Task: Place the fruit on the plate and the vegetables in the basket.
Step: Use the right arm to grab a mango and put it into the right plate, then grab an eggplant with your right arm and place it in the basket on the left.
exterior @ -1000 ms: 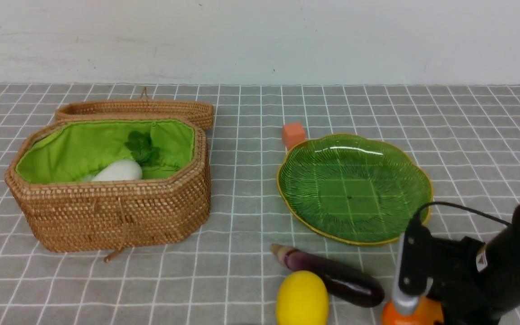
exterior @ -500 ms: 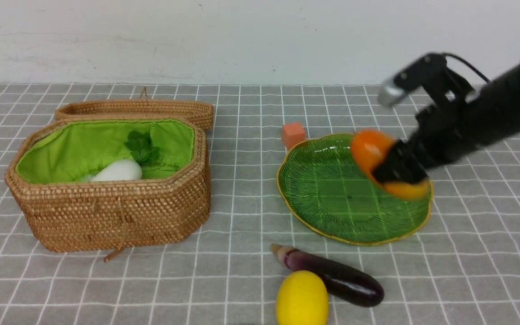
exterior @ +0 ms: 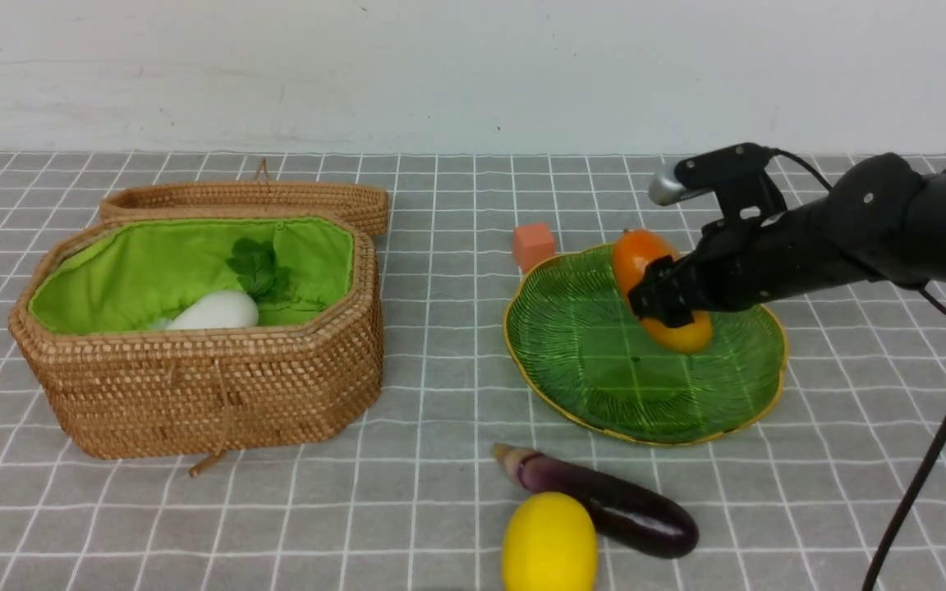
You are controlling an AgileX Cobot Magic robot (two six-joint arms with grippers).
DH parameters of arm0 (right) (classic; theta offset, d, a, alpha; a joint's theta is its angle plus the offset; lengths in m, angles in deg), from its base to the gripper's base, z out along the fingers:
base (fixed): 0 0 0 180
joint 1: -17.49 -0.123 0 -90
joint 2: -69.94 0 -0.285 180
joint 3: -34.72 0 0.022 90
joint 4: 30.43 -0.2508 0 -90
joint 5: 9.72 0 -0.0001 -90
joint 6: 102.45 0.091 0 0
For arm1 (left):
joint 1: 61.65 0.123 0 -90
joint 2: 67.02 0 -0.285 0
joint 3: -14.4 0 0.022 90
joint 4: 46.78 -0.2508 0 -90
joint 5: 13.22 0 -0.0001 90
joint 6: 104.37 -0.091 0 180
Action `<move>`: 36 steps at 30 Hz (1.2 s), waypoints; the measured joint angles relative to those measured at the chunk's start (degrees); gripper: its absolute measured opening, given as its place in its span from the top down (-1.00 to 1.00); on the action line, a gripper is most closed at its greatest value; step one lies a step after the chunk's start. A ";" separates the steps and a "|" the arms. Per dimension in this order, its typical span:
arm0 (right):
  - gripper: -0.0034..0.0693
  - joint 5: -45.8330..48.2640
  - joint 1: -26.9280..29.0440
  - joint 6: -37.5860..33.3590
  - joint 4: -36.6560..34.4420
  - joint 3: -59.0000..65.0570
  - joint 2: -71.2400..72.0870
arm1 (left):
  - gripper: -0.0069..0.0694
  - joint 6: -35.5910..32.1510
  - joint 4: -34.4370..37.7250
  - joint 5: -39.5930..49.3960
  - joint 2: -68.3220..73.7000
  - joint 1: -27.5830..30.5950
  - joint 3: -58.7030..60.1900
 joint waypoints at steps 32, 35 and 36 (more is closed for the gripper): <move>-0.65 12.67 -17.61 8.72 27.34 19.27 12.80 | 0.44 0.00 0.00 0.00 0.00 0.00 0.00; -0.51 12.50 -17.67 8.74 27.34 19.35 10.91 | 0.44 0.00 0.00 0.00 0.00 0.00 0.00; -0.41 12.50 -17.67 8.74 27.34 19.34 10.60 | 0.43 0.00 0.00 0.00 0.00 0.00 0.00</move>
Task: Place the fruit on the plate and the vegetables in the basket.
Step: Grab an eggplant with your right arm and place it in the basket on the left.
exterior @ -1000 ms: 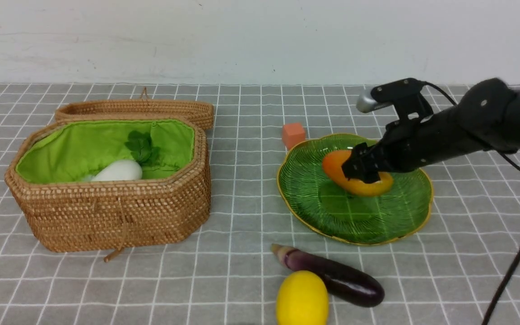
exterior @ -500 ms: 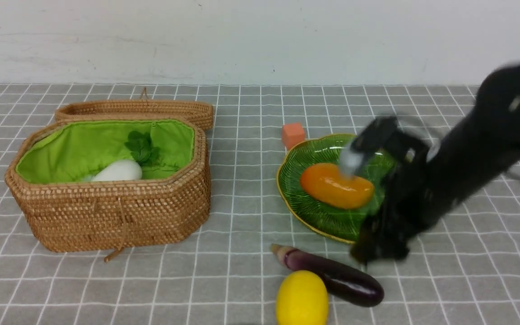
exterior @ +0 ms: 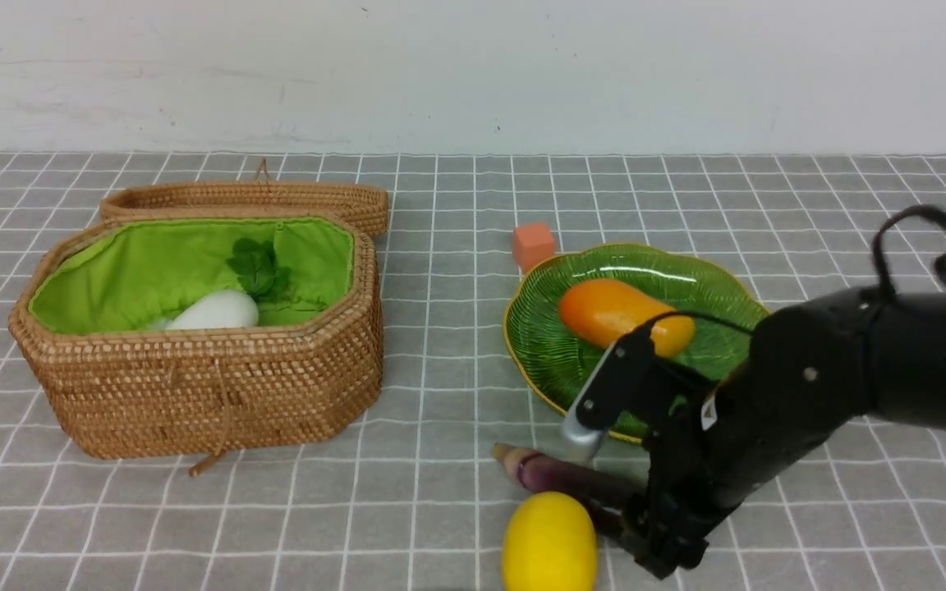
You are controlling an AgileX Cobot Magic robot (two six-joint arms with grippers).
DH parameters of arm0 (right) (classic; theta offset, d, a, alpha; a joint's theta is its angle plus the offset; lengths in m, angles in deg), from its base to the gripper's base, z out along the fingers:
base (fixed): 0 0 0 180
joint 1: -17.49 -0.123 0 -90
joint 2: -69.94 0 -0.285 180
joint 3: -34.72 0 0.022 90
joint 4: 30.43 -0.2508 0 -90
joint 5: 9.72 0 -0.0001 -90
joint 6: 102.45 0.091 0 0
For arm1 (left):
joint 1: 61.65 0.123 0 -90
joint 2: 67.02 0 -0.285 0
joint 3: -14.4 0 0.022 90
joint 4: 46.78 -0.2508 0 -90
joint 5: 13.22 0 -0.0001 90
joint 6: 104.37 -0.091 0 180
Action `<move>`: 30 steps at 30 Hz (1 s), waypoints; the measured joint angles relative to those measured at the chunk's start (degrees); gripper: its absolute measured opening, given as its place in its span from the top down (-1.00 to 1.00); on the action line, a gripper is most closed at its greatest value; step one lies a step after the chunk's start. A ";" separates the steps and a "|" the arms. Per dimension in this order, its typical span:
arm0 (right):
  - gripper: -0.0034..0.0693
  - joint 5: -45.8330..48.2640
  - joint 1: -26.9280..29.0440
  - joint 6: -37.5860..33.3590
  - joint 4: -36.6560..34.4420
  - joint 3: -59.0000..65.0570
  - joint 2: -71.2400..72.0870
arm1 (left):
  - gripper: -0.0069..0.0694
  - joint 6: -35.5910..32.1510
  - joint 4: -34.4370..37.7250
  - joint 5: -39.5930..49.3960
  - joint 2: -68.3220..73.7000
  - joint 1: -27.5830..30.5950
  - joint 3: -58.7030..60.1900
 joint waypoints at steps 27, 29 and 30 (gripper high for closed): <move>-0.18 23.93 -0.71 -13.56 -30.44 -49.69 -5.41 | 0.36 0.00 0.00 0.00 0.00 0.00 0.00; -0.18 21.38 -2.13 -19.23 -35.92 -52.84 -9.51 | 0.36 0.00 0.00 0.00 0.00 0.00 0.00; -0.18 21.08 -2.53 -20.19 -36.31 -53.38 -9.92 | 0.36 0.00 0.00 0.00 0.00 0.00 0.00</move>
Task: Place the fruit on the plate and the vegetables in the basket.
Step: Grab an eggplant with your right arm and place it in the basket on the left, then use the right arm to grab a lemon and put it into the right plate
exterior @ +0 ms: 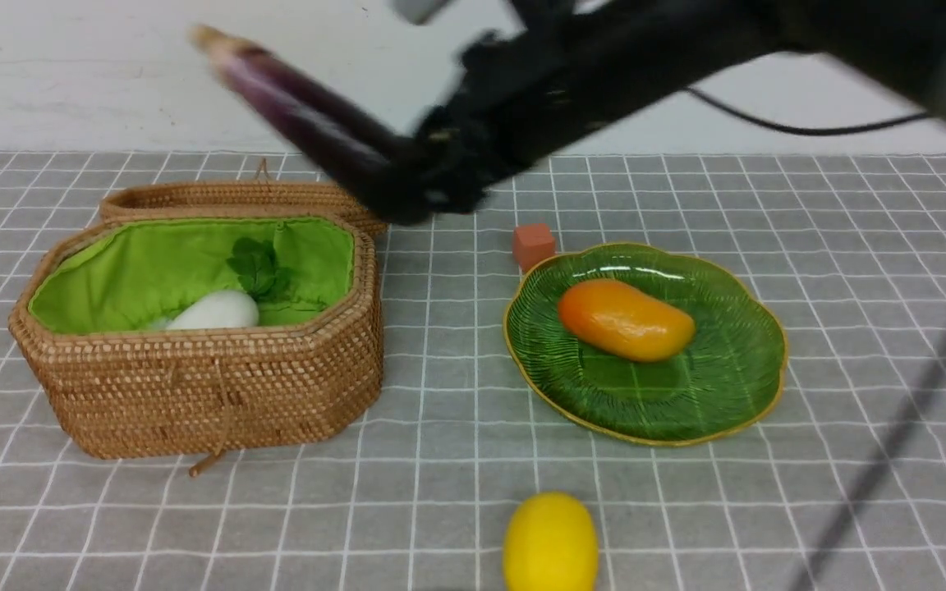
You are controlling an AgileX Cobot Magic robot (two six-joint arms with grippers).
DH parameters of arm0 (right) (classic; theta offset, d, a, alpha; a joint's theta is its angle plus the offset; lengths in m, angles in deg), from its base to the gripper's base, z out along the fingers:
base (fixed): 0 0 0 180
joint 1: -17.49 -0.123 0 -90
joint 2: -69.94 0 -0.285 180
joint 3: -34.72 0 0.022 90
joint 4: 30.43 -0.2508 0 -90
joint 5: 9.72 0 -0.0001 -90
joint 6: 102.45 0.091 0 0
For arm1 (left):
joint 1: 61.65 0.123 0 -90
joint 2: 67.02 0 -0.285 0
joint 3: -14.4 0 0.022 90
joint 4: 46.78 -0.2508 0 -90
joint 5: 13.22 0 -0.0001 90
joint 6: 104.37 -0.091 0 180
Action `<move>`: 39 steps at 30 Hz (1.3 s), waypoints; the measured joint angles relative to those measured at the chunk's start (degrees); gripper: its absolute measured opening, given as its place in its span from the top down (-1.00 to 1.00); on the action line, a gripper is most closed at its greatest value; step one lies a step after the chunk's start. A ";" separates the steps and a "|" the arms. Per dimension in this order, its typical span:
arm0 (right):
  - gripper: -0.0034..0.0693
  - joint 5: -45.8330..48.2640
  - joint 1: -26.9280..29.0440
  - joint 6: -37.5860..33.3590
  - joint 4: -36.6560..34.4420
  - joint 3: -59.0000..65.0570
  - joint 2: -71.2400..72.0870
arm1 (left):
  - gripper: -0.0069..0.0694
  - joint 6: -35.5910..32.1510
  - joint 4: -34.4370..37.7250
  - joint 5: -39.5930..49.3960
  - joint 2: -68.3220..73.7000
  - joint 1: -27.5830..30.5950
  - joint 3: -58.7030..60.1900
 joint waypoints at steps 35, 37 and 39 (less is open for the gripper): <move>-0.78 17.43 -4.58 34.56 29.72 3.74 4.15 | 0.29 0.00 0.00 0.00 0.00 0.00 0.00; -0.76 17.60 -4.84 39.66 30.46 11.81 6.69 | 0.28 0.00 0.00 0.00 0.00 0.00 0.00; -0.75 17.09 -5.09 43.18 30.54 18.17 8.01 | 0.28 0.00 0.00 0.00 0.00 0.00 0.00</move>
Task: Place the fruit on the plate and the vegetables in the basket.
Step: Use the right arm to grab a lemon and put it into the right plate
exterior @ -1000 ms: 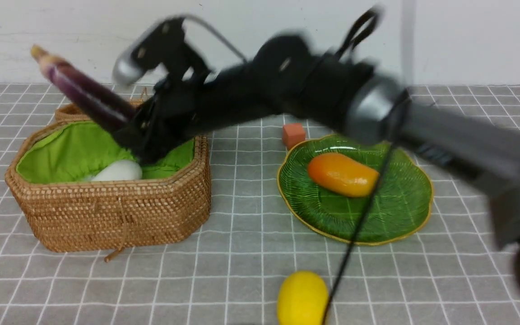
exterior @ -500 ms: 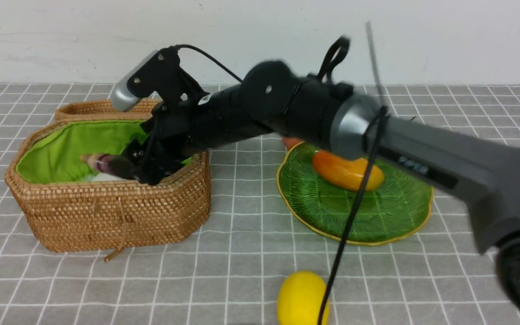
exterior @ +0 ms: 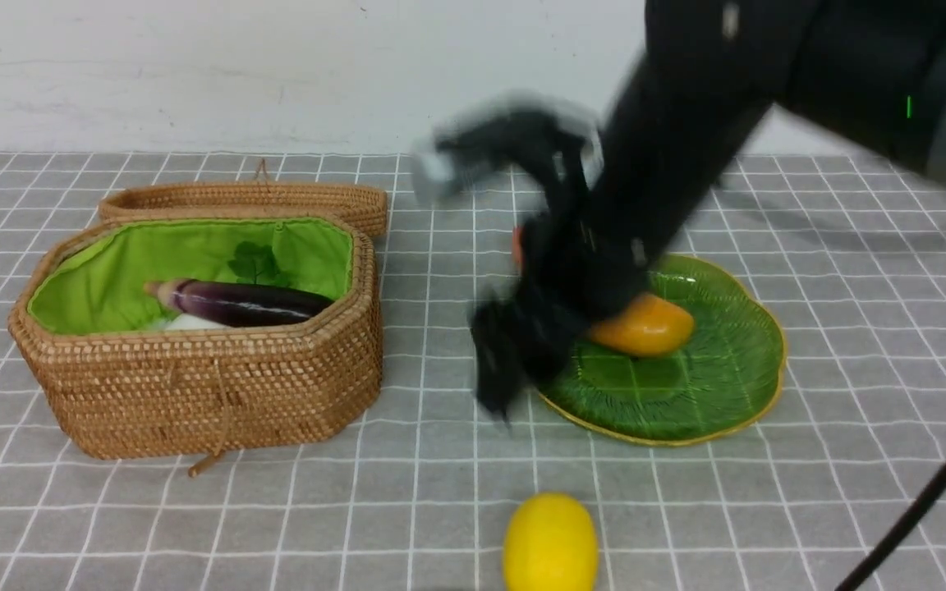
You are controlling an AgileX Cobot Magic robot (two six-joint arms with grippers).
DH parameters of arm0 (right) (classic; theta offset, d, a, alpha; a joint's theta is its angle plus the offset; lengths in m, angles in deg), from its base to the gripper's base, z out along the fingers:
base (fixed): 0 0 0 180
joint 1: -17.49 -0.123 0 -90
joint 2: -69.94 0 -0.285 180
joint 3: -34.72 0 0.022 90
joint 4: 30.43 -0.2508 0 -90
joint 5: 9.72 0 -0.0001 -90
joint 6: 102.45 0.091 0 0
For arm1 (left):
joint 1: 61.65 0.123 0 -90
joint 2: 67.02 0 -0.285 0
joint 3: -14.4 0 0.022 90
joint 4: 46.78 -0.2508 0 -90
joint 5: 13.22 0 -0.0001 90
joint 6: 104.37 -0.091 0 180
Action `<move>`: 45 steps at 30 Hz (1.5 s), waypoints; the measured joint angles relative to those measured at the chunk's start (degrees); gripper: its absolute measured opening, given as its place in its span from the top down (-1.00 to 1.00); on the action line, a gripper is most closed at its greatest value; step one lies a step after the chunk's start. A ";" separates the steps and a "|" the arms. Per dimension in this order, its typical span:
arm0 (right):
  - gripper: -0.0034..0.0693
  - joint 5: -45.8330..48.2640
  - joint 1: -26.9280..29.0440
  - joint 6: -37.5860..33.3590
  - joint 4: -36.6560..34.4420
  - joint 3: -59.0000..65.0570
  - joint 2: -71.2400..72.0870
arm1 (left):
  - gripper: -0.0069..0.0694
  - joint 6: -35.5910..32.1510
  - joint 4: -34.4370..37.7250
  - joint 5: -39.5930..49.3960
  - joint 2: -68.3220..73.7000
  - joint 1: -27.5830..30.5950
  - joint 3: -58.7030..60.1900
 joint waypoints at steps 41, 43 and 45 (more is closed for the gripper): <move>-0.63 -26.97 4.28 16.63 -3.28 18.45 4.44 | 0.20 0.00 0.00 0.00 0.00 0.00 0.00; -0.63 -27.41 7.03 16.57 -3.14 16.11 5.17 | 0.20 0.00 0.00 0.00 0.00 0.00 0.00; -0.63 -31.27 10.51 16.52 -2.46 14.71 5.50 | 0.20 0.00 0.00 0.00 0.00 0.00 0.00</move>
